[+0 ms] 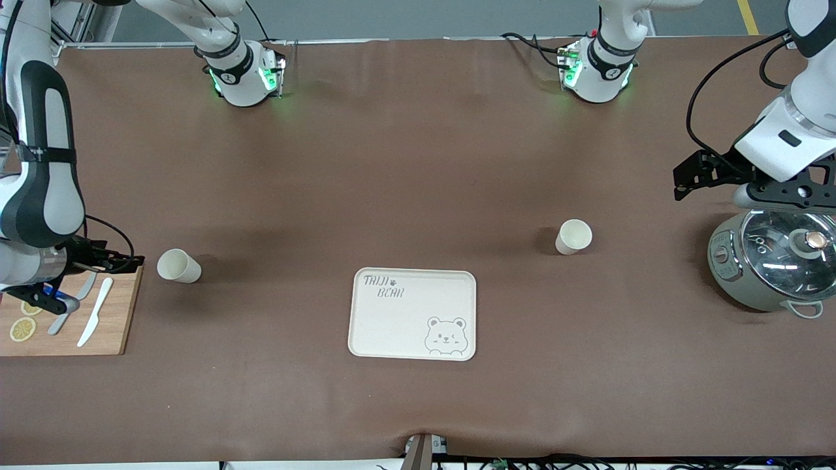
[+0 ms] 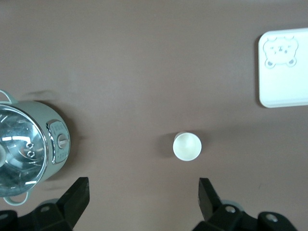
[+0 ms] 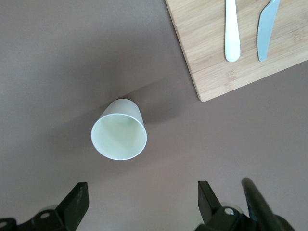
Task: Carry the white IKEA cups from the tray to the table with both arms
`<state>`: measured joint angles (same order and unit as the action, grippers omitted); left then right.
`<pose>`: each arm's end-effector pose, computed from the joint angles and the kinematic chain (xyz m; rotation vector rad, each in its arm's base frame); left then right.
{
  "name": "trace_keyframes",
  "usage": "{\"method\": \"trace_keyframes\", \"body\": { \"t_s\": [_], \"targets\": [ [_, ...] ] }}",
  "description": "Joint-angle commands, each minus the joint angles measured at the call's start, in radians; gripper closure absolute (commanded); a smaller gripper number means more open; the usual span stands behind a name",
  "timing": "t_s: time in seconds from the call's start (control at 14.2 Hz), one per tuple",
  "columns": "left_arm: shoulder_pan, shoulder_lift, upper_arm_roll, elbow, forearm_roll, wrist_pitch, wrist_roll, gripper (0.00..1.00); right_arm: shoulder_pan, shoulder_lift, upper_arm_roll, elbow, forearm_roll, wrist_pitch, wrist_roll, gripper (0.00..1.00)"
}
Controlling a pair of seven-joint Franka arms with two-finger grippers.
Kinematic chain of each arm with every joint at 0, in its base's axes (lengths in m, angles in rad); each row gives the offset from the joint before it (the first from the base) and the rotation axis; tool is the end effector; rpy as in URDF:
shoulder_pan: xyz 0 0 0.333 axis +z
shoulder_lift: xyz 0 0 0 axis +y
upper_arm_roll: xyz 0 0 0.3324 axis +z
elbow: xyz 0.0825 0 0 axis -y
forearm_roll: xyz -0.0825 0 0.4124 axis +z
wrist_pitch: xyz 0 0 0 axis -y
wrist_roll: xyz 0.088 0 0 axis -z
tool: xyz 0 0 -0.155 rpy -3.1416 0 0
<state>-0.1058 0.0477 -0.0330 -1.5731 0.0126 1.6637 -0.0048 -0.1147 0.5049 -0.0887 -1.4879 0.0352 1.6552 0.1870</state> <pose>0.6033 -0.0820 0.5718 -3.1259 0.2110 -0.0683 0.6632 -0.1246 0.3160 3.0300 -0.6072 -0.5235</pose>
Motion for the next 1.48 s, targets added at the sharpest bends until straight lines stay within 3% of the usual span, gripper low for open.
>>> {"method": "trace_keyframes", "body": {
  "t_s": [0.0, 0.57, 0.78, 1.41],
  "targets": [
    [-0.003, 0.029, -0.007, 0.022, 0.017, -0.033, 0.016, 0.0, 0.001, 0.017, 0.0, 0.075, 0.006, -0.064, 0.014, 0.0],
    [0.005, 0.043, -0.007, 0.021, 0.003, -0.036, 0.016, 0.0, 0.018, -0.025, 0.003, 0.265, 0.009, -0.29, 0.017, 0.0],
    [0.006, 0.043, -0.007, 0.021, 0.003, -0.036, 0.014, 0.0, 0.076, -0.071, -0.002, 0.271, -0.001, -0.327, 0.023, 0.0],
    [0.003, 0.049, -0.007, 0.018, 0.003, -0.036, 0.005, 0.0, 0.067, -0.163, 0.004, 0.262, 0.014, -0.322, -0.041, 0.0]
  ]
}}
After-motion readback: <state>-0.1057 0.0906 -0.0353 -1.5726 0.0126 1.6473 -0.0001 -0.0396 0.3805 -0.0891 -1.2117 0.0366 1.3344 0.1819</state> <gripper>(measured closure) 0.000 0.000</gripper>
